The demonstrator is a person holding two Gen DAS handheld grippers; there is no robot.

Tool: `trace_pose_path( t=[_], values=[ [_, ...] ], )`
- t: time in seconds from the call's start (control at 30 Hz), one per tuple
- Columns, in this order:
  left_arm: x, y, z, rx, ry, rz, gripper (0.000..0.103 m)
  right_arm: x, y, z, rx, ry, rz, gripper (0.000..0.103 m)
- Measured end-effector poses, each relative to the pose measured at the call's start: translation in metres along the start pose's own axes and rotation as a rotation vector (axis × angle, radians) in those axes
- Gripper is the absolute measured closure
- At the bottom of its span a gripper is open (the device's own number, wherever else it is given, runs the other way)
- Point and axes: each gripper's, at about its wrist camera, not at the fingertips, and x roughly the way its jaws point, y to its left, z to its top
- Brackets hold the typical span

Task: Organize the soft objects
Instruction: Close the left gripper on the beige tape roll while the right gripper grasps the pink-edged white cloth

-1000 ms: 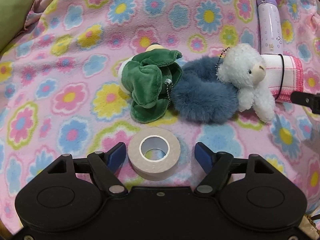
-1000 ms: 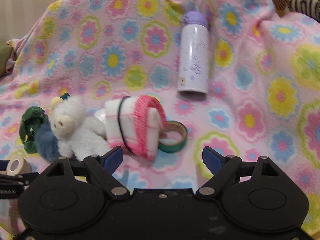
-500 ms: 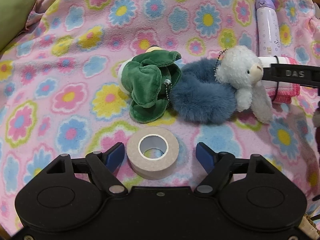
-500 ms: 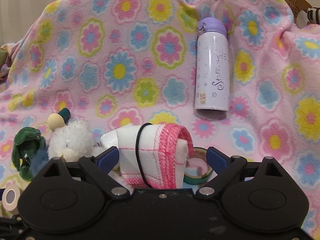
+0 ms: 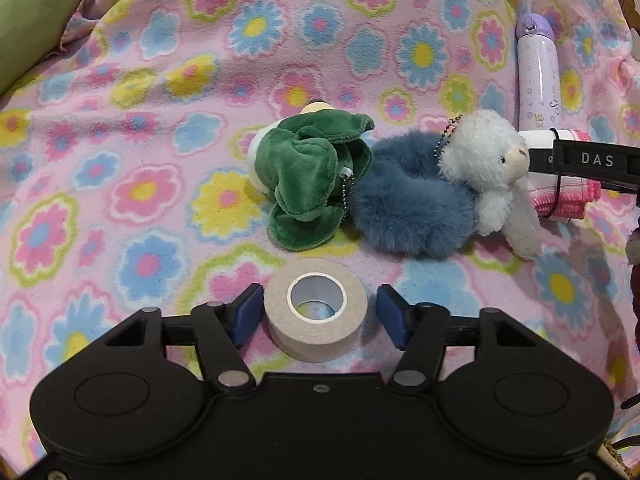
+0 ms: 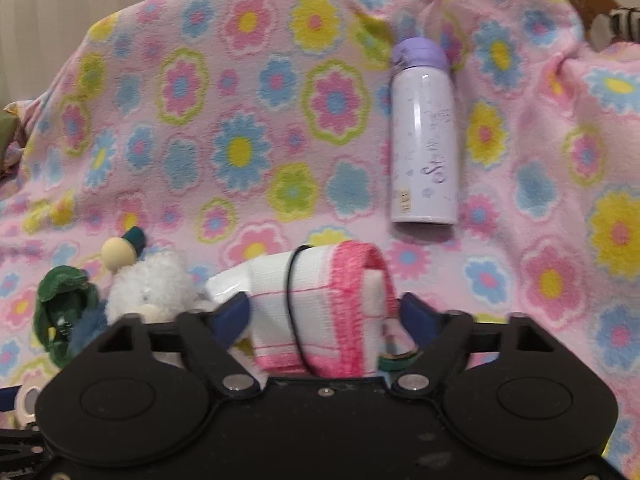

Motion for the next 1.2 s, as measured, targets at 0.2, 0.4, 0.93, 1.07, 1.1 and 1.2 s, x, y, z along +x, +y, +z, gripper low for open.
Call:
trace_pose_path(
  t=[0.2,0.4,0.93,1.07,1.1,1.2],
  values=[
    [0.001,0.000,0.000,-0.002,-0.005,0.003,0.052,0.000,0.014,-0.004,-0.070,-0.021,-0.016,0.009],
    [0.000,0.006,0.001,-0.019,-0.005,-0.010,0.055,0.012,0.016,-0.003,-0.078,-0.007,-0.063,0.023],
    [-0.034,-0.002,0.004,-0.033,-0.017,-0.025,0.055,-0.050,-0.023,0.009,0.087,-0.052,0.031,0.032],
    [-0.057,-0.009,0.002,-0.024,-0.038,-0.024,0.055,-0.084,-0.029,0.005,0.102,-0.081,0.064,0.032],
    [-0.063,-0.011,0.002,-0.020,-0.041,-0.022,0.055,-0.093,-0.031,0.003,0.107,-0.085,0.074,0.032],
    [-0.082,-0.018,-0.003,-0.011,-0.057,-0.028,0.055,-0.122,-0.035,-0.004,0.122,-0.091,0.115,0.032]
  ],
)
